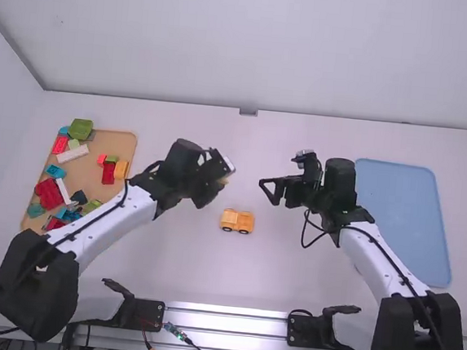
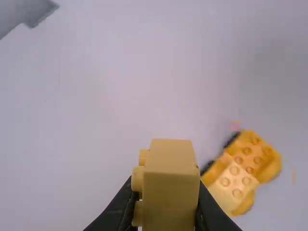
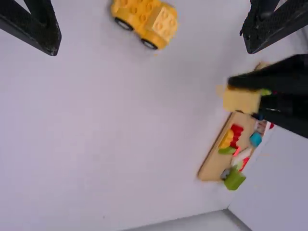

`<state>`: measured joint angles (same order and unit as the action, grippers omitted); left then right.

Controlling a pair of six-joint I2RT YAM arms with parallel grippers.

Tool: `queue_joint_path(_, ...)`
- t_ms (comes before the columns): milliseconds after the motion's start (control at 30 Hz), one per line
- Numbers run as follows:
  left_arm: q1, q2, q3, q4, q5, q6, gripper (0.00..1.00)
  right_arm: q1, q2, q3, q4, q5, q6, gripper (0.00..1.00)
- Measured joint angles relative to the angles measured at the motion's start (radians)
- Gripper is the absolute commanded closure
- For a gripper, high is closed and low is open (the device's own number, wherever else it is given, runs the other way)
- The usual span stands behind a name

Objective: Assemble lego blocks to make yellow taxi

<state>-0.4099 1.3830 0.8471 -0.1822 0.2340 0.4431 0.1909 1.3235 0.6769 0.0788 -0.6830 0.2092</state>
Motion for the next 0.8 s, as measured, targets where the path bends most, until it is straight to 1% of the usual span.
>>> queue_joint_path(67, -0.029, 0.000, -0.019, 0.026, -0.020, 0.028, 0.98, -0.002, 0.000, 0.000, -0.015, -0.035, -0.017, 0.01)
queue_joint_path(200, -0.105, 0.000, -0.060, 0.118, -0.134, 0.080, 0.98, -0.002, 0.000, 0.000, -0.041, -0.107, -0.067, 0.01)
queue_joint_path(267, -0.144, 0.000, -0.071, 0.165, -0.181, 0.117, 0.99, -0.002, 0.001, 0.000, -0.028, -0.137, -0.080, 0.01)
queue_joint_path(400, -0.171, 0.000, -0.076, 0.209, -0.209, 0.146, 0.98, -0.002, 0.034, 0.002, 0.004, -0.173, -0.086, 0.01)
queue_joint_path(500, -0.171, 0.000, -0.076, 0.218, -0.203, 0.181, 0.98, -0.007, 0.121, 0.002, 0.092, -0.285, -0.097, 0.01)
queue_joint_path(567, -0.172, 0.000, -0.076, 0.218, -0.190, 0.192, 0.98, -0.018, 0.154, 0.003, 0.131, -0.336, -0.097, 0.01)
queue_joint_path(633, -0.172, 0.000, -0.076, 0.217, -0.158, 0.207, 0.98, -0.051, 0.203, 0.003, 0.177, -0.417, -0.096, 0.01)
queue_joint_path(667, -0.172, 0.000, -0.076, 0.217, -0.154, 0.207, 0.98, -0.053, 0.205, 0.003, 0.179, -0.422, -0.098, 0.01)
queue_joint_path(767, -0.172, -0.005, -0.076, 0.223, -0.083, 0.232, 0.98, -0.094, 0.265, 0.003, 0.275, -0.535, -0.081, 0.01)
queue_joint_path(800, -0.172, -0.006, -0.076, 0.225, -0.077, 0.233, 0.98, -0.096, 0.270, 0.003, 0.286, -0.544, -0.078, 0.01)
